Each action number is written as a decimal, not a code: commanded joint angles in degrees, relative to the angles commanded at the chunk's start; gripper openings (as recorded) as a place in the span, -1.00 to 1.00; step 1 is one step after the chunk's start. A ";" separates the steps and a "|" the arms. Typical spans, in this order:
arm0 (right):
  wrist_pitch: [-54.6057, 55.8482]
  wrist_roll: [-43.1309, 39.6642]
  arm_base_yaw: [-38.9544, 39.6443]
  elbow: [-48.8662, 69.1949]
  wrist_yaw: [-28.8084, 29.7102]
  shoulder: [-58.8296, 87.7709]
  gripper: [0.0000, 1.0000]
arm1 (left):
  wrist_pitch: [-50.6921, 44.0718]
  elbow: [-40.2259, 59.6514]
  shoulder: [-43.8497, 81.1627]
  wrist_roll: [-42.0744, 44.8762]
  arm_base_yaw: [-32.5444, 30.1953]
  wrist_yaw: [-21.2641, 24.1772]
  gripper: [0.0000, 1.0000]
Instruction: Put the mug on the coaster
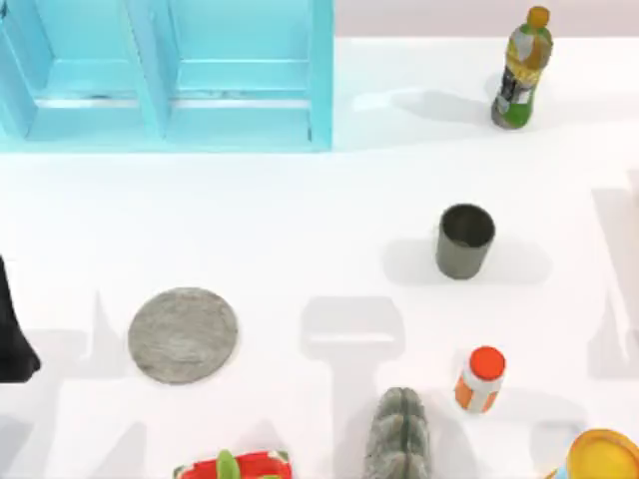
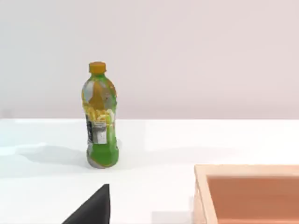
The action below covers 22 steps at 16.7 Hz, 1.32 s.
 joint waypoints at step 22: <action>0.00 0.00 0.00 0.00 0.00 0.00 1.00 | -47.88 89.12 88.81 -86.98 -18.39 10.37 1.00</action>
